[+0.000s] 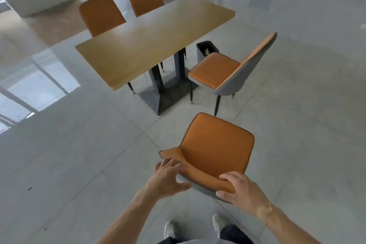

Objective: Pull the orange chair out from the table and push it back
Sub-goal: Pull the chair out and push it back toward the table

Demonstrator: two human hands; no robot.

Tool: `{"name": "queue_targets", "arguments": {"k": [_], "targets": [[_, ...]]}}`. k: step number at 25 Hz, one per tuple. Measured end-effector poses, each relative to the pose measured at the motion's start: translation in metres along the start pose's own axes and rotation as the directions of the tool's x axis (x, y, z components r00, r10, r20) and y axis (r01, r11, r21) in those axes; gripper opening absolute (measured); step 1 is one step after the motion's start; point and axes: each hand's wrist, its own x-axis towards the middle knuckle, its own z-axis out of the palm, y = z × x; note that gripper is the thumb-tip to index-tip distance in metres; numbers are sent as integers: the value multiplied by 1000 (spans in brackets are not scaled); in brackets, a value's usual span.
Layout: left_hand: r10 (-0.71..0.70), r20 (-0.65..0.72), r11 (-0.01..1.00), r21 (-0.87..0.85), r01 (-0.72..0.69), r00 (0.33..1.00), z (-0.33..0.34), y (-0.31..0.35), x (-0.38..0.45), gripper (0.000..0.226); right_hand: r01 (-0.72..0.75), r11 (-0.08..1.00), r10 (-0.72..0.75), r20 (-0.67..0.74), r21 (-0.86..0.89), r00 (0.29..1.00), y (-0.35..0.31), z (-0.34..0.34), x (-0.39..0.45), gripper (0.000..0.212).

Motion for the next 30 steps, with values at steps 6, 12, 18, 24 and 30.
{"name": "queue_targets", "arguments": {"k": [6,12,18,24,30], "targets": [[80,194,993,70,-96,978,-6,-47,45,95,-307,941,323,-112,139,940,-29,55,-11,76],[149,148,983,82,-162,978,2,-57,54,95,-442,883,466,-194,156,863,-50,73,0,86],[175,14,983,53,-176,984,6,-54,40,91,-423,896,444,-272,135,854,-45,79,6,92],[78,-21,995,58,-77,997,19,-41,19,89,-362,931,361,-241,43,901,-26,71,6,89],[-82,-120,997,-4,82,989,39,0,4,88,-223,973,211,-164,-56,964,18,37,14,93]]}}
